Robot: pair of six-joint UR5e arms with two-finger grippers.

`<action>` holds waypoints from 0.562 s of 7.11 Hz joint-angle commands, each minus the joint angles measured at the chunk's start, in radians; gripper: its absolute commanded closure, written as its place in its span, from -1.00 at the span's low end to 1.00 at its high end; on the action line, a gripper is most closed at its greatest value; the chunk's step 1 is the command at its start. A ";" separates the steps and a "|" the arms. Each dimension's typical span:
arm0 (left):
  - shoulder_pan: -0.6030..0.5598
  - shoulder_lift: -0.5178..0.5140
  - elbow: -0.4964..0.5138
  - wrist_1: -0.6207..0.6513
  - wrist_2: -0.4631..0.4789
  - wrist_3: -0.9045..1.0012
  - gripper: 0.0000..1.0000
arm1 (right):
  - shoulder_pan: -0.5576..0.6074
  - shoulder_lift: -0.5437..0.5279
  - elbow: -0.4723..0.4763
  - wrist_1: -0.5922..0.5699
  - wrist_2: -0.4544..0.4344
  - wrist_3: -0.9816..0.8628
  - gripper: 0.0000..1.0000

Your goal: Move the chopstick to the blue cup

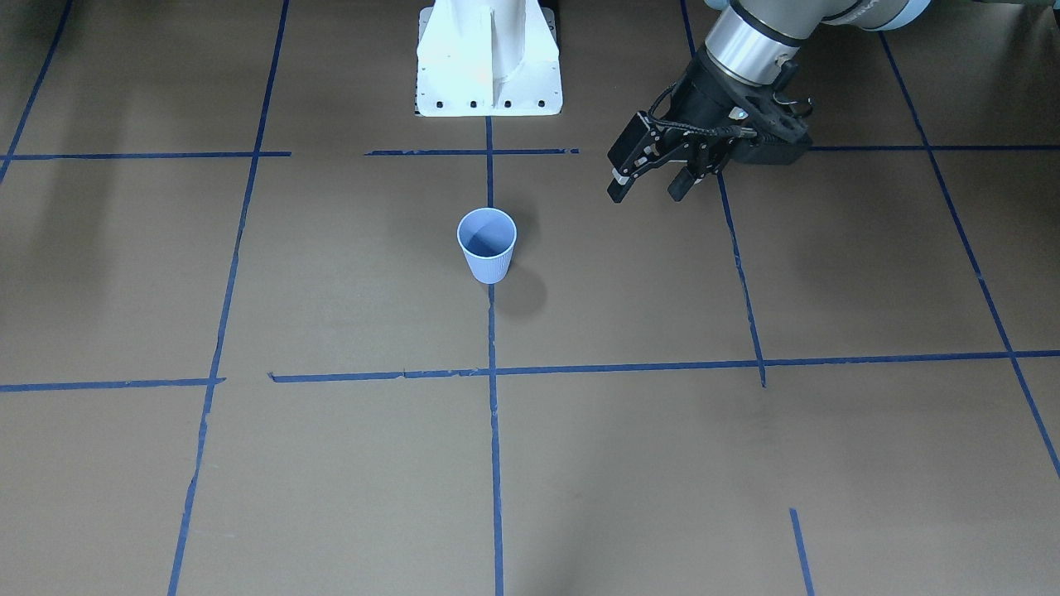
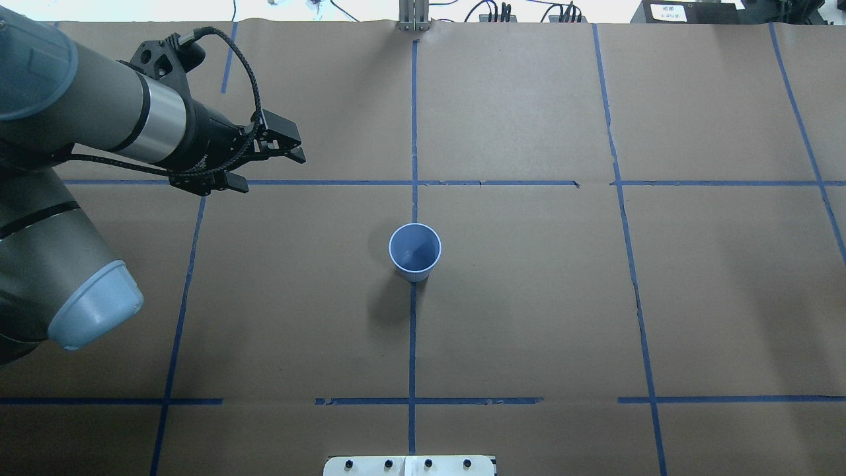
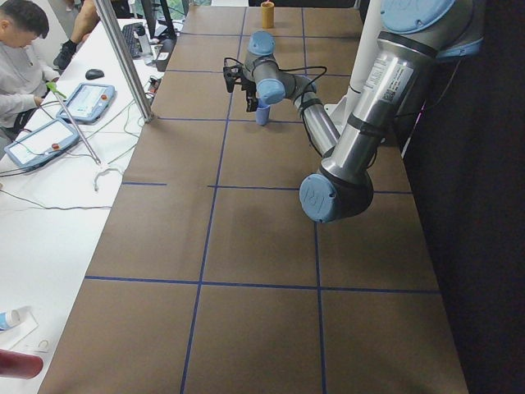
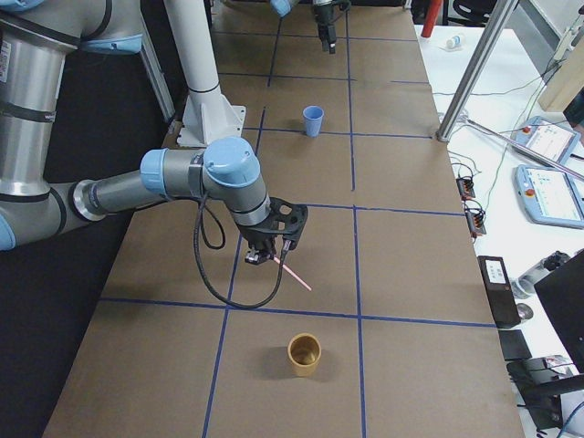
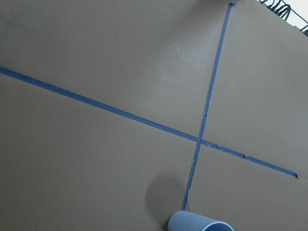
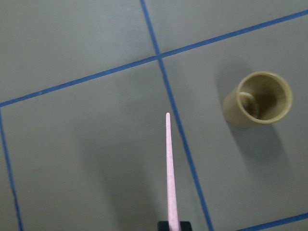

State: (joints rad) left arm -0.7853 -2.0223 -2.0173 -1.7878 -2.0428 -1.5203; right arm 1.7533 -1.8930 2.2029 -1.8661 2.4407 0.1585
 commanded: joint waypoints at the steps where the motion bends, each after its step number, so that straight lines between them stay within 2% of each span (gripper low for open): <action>1: -0.002 0.001 0.000 0.001 -0.001 0.002 -1.00 | -0.119 0.107 0.014 -0.027 0.124 0.114 1.00; 4: -0.009 0.008 0.003 -0.001 -0.001 0.006 -1.00 | -0.355 0.431 -0.044 -0.021 0.184 0.518 1.00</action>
State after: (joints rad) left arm -0.7898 -2.0195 -2.0148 -1.7878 -2.0433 -1.5158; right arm 1.4984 -1.6012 2.1869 -1.8903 2.5919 0.4952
